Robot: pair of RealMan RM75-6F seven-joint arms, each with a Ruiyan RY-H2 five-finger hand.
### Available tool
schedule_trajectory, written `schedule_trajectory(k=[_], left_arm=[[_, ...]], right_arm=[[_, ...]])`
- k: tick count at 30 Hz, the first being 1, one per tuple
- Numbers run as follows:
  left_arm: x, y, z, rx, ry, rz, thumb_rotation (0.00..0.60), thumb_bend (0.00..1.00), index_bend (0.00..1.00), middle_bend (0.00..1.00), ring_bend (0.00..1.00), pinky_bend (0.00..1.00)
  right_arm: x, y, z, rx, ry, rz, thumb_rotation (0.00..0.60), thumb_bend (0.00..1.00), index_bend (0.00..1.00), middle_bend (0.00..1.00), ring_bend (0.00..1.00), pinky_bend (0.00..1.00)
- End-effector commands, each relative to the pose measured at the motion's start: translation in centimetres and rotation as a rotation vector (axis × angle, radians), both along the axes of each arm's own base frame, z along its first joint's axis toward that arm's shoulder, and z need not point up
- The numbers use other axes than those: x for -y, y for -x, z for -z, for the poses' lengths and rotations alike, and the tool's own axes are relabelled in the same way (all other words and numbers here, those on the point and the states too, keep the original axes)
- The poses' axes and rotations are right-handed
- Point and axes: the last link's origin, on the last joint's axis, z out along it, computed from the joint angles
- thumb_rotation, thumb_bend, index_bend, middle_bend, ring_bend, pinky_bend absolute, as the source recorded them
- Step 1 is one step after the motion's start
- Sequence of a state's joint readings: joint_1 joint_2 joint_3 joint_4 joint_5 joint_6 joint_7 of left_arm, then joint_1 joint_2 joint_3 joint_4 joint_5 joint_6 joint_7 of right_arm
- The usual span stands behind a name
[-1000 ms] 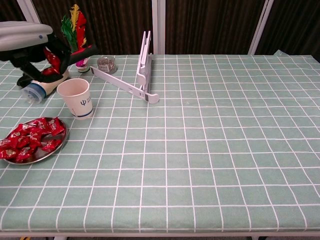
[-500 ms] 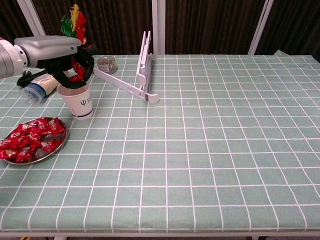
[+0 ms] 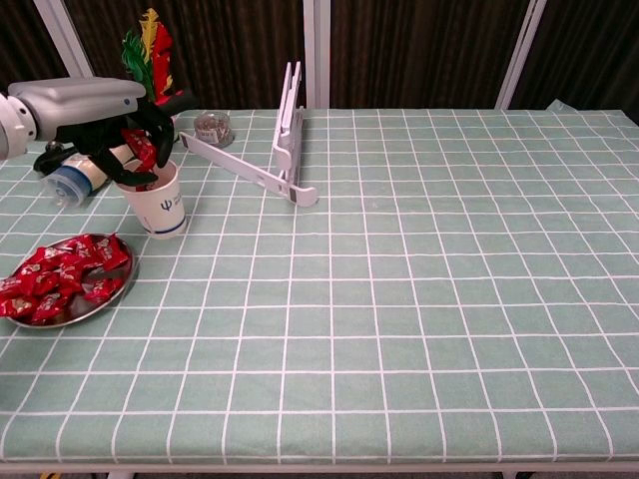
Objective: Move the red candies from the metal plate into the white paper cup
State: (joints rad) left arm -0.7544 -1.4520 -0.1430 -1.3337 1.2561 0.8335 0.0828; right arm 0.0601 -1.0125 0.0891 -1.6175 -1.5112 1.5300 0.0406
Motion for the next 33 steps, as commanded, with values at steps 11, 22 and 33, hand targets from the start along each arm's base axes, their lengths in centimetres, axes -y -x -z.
schedule_trajectory(k=[11, 22, 33], left_arm=[[0.3, 0.3, -0.4, 0.001, -0.006, -0.012, 0.6, 0.32, 0.49, 0.52, 0.96, 1.0], [3.7, 3.9, -6.0, 0.049, -0.158, -0.05, 0.6, 0.29, 0.47, 0.5, 0.96, 1.0], [10.3, 9.2, -4.6, -0.107, -0.065, -0.088, 0.6, 0.18, 0.48, 0.5, 0.95, 1.0]], right_arm=[[-0.1, -0.1, -0.1, -0.002, 0.004, 0.001, 0.6, 0.11, 0.17, 0.28, 0.18, 0.43], [0.0, -0.4, -0.2, -0.004, 0.004, -0.014, 0.6, 0.11, 0.17, 0.28, 0.18, 0.43], [0.2, -0.9, 0.2, -0.004, -0.01, -0.036, 0.6, 0.11, 0.17, 0.28, 0.18, 0.43]])
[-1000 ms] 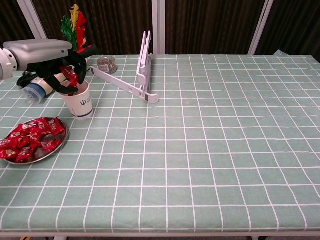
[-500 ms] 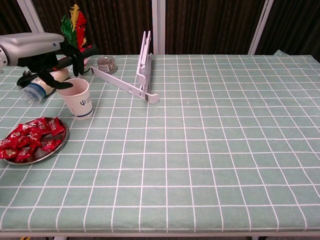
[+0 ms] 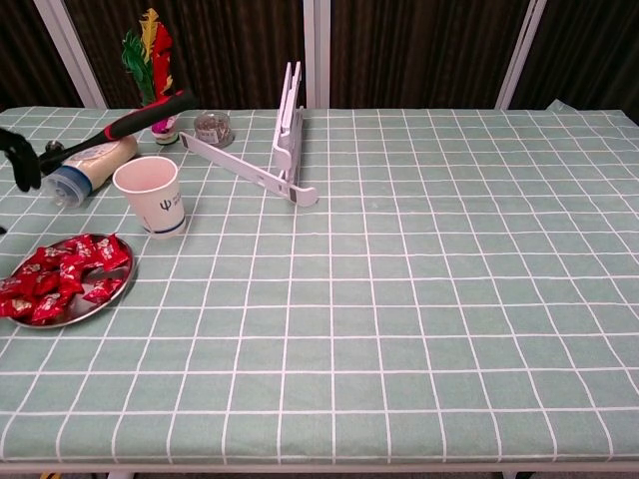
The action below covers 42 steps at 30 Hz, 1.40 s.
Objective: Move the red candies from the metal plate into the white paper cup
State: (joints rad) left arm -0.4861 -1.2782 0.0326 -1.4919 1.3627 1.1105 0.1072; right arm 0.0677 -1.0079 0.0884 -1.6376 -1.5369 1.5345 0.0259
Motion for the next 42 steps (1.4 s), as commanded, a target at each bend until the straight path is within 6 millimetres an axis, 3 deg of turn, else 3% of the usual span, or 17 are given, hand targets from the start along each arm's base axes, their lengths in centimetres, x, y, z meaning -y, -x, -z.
schedule_trajectory(k=[1, 17, 35, 42], left_arm=[[1.2, 0.9, 1.1, -0.046, 0.042, 0.008, 0.6, 0.18, 0.48, 0.5, 0.95, 1.0], [2.5, 2.4, 3.1, -0.164, 0.153, -0.015, 0.6, 0.18, 0.42, 0.45, 0.94, 1.0], [1.2, 1.8, 4.5, -0.135, 0.181, -0.028, 0.6, 0.17, 0.43, 0.46, 0.94, 1.0], [0.6, 1.8, 5.0, -0.114, 0.177, -0.039, 0.6, 0.18, 0.49, 0.5, 0.94, 1.0]], right_arm=[[0.0, -0.2, 0.0, -0.002, 0.001, -0.005, 0.6, 0.11, 0.17, 0.28, 0.18, 0.43], [-0.5, -0.4, -0.1, -0.007, 0.007, 0.003, 0.6, 0.11, 0.17, 0.28, 0.18, 0.44], [-0.5, -0.3, -0.1, -0.007, 0.01, 0.009, 0.6, 0.11, 0.17, 0.29, 0.19, 0.44], [-0.4, -0.3, -0.1, -0.009, 0.009, 0.009, 0.6, 0.11, 0.17, 0.29, 0.19, 0.45]])
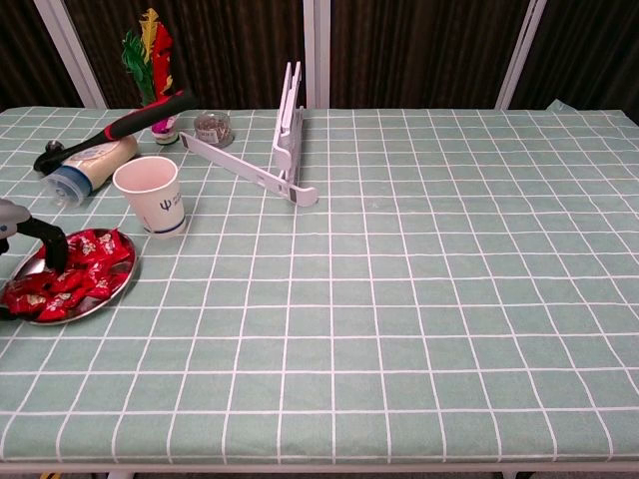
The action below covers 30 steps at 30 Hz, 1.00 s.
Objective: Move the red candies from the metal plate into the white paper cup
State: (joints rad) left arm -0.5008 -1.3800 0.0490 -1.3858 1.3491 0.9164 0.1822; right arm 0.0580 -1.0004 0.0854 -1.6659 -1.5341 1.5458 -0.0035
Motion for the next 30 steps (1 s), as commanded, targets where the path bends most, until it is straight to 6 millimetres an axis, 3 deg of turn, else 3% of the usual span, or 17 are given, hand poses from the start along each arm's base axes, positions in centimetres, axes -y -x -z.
schedule_trajectory(k=[1, 30], left_arm=[[-0.13, 0.03, 0.21, 0.017, 0.0, -0.012, 0.6, 0.18, 0.5, 0.5, 0.94, 1.0], [-0.33, -0.23, -0.04, 0.095, 0.017, -0.021, 0.6, 0.45, 0.63, 0.66, 0.95, 1.0]], right_arm=[[-0.02, 0.01, -0.06, -0.001, 0.002, 0.002, 0.6, 0.11, 0.17, 0.29, 0.19, 0.45], [-0.14, -0.07, 0.05, 0.006, 0.0, 0.001, 0.6, 0.11, 0.17, 0.29, 0.19, 0.45]])
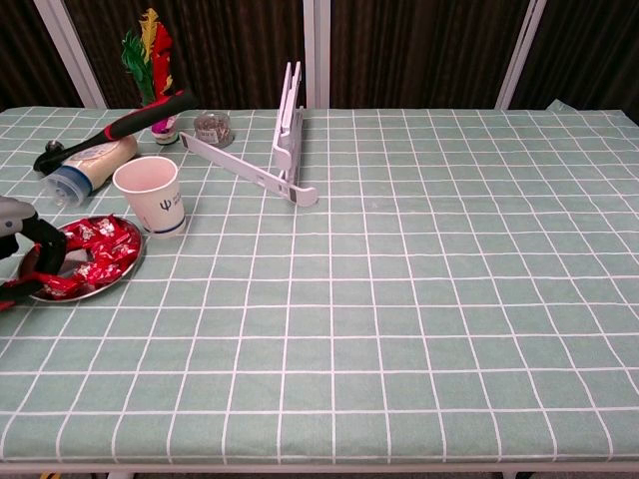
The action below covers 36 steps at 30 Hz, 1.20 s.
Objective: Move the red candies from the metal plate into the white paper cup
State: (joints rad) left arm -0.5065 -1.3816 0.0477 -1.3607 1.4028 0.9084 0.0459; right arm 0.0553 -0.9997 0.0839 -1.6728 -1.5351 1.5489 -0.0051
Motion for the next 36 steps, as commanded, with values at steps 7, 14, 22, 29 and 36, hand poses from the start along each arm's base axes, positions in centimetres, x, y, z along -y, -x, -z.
schedule_trajectory(k=[7, 14, 22, 29, 36], left_arm=[[-0.6, -0.8, -1.5, 0.075, -0.057, -0.007, 0.6, 0.47, 0.66, 0.69, 0.96, 1.0], [-2.2, -3.0, -5.0, 0.17, -0.166, 0.032, 0.6, 0.47, 0.66, 0.7, 0.96, 1.0], [-6.1, -7.0, -5.3, 0.262, -0.205, 0.104, 0.6, 0.47, 0.66, 0.7, 0.96, 1.0], [-8.9, -9.1, -3.2, 0.276, -0.169, 0.115, 0.6, 0.46, 0.66, 0.7, 0.96, 1.0], [-9.7, -9.1, -1.6, 0.224, -0.134, 0.109, 0.6, 0.46, 0.66, 0.69, 0.96, 1.0]], right_arm=[[0.0, 0.2, -0.1, 0.005, 0.003, 0.001, 0.6, 0.11, 0.17, 0.29, 0.19, 0.45], [0.0, 0.4, -0.3, 0.007, 0.005, 0.0, 0.6, 0.11, 0.17, 0.29, 0.19, 0.45], [-0.1, 0.6, -0.3, 0.011, 0.008, 0.004, 0.6, 0.11, 0.17, 0.29, 0.19, 0.45], [-0.2, 0.9, -0.5, 0.008, 0.014, 0.018, 0.6, 0.11, 0.17, 0.29, 0.19, 0.45], [-0.2, 1.0, -0.5, 0.007, 0.016, 0.029, 0.6, 0.11, 0.17, 0.29, 0.19, 0.45]])
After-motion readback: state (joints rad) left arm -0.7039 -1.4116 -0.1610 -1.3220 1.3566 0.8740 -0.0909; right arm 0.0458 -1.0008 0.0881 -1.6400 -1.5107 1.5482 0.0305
